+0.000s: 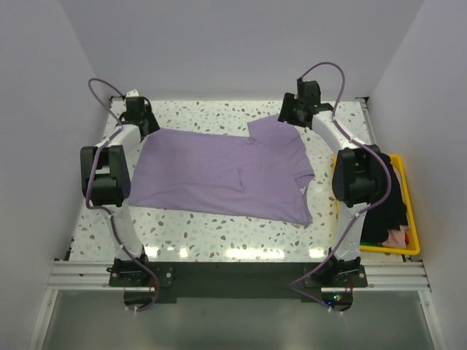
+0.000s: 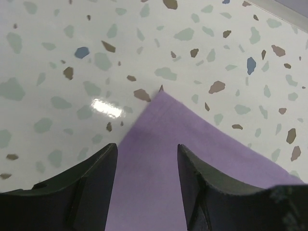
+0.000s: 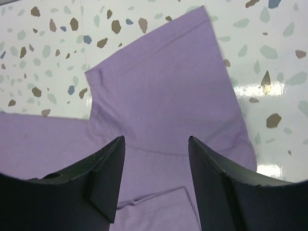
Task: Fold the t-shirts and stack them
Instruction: Fold the tshirt
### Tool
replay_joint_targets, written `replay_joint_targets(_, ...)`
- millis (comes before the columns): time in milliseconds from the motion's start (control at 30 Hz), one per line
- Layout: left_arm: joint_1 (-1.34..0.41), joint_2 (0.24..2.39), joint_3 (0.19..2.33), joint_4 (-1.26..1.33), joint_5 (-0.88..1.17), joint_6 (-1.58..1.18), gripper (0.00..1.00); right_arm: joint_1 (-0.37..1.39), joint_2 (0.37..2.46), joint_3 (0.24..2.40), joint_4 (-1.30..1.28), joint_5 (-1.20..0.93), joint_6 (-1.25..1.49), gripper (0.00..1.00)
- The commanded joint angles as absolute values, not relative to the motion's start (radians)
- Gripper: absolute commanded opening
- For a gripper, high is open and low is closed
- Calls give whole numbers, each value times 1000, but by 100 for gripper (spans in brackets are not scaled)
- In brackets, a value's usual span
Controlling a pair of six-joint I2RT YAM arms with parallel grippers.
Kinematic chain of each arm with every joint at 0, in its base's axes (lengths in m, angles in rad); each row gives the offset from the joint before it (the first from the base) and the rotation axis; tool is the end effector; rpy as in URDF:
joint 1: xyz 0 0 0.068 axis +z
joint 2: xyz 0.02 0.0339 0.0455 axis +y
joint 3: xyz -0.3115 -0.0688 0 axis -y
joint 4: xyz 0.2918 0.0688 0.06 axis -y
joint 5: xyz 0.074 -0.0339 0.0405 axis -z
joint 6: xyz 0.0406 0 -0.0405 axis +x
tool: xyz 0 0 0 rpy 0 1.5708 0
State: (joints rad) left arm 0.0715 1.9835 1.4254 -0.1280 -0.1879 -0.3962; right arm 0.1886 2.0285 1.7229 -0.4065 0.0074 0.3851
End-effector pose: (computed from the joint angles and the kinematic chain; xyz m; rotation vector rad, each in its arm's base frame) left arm 0.5105 0.0442 0.2231 -0.6165 2.1564 0.0368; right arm 0.5312 0.1011 0.2875 0.2295 2.2884 0.2898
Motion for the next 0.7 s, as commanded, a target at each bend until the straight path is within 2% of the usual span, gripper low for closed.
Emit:
replay_joint_targets(0, 48, 2063, 1526, -54, -213, -296, 57, 186, 2091, 1816, -350, 2, 337, 58)
replay_joint_targets(300, 46, 2206, 1626, -48, -239, -253, 57, 187, 2172, 1818, -264, -23, 345, 58)
replay_joint_targets(667, 35, 2312, 1753, -71, -224, -249, 55, 187, 2175, 1804, -250, -3, 316, 57)
